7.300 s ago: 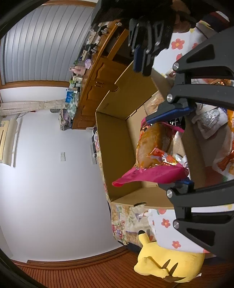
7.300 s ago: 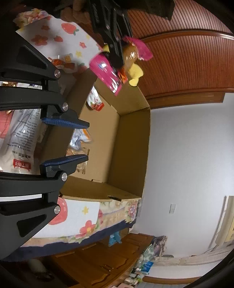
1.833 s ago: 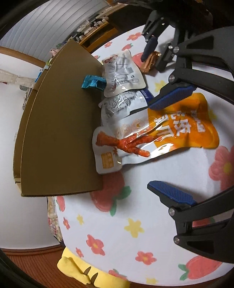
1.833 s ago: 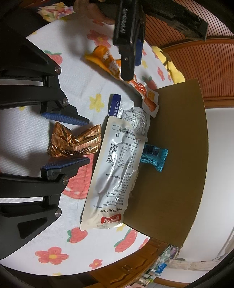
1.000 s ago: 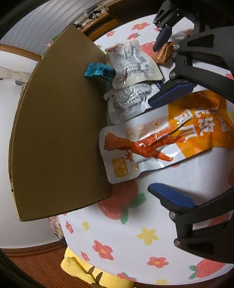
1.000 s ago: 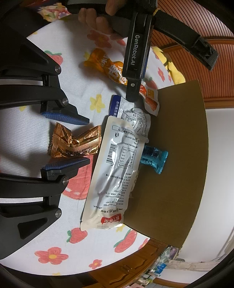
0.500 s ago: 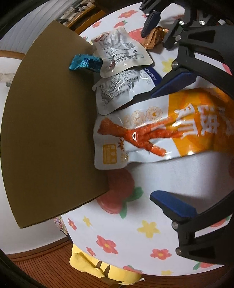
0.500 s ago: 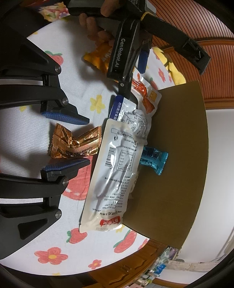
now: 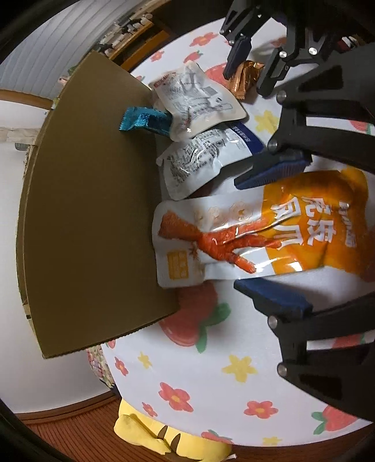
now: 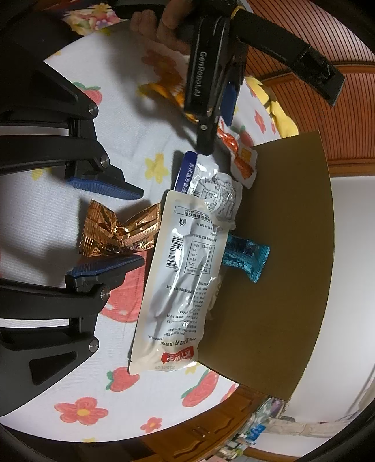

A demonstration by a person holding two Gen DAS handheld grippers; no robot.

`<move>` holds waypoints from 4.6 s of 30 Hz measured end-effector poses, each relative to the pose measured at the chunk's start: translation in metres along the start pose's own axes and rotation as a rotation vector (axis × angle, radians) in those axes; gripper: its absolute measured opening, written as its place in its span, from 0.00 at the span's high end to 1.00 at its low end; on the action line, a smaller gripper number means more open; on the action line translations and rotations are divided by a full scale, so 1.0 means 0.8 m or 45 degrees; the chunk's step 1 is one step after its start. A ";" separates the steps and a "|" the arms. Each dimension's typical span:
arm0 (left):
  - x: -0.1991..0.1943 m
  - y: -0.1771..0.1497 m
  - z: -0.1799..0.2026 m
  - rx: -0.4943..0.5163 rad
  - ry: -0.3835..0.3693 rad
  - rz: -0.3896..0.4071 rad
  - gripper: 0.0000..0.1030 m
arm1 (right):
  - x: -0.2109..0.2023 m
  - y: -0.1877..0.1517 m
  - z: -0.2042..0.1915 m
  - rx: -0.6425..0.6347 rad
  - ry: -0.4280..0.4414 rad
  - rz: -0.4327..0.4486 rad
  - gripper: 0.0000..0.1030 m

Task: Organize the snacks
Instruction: 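Grasp the orange chicken-feet pack with left tool while right tool holds the candy, then carry both snacks over the box and open both tools to drop them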

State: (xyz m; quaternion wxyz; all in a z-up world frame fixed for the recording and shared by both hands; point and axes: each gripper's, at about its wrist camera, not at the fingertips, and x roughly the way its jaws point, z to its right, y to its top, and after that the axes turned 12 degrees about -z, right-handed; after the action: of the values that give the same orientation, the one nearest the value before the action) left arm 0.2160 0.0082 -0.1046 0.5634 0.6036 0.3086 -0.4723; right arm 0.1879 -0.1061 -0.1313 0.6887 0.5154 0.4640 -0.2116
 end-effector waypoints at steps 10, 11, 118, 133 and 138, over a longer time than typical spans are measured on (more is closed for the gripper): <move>-0.019 -0.025 -0.009 0.014 -0.003 0.042 0.51 | 0.000 0.000 0.000 0.000 0.000 0.000 0.61; -0.020 -0.026 -0.011 0.012 0.000 0.046 0.51 | 0.000 0.000 0.000 0.000 0.000 0.000 0.61; -0.077 0.224 0.009 0.090 0.098 0.287 0.50 | -0.087 0.158 0.122 -0.040 0.092 0.335 0.41; -0.066 0.215 0.018 0.103 0.099 0.246 0.43 | -0.083 0.154 0.122 -0.007 0.085 0.332 0.33; -0.076 0.200 0.020 0.115 0.093 0.265 0.43 | -0.087 0.150 0.118 -0.002 0.077 0.324 0.32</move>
State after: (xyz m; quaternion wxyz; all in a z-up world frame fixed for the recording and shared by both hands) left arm 0.3351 -0.0260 0.0145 0.5700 0.6739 0.2432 -0.4023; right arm 0.2868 -0.1594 -0.0067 0.6960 0.5759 0.4156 -0.1064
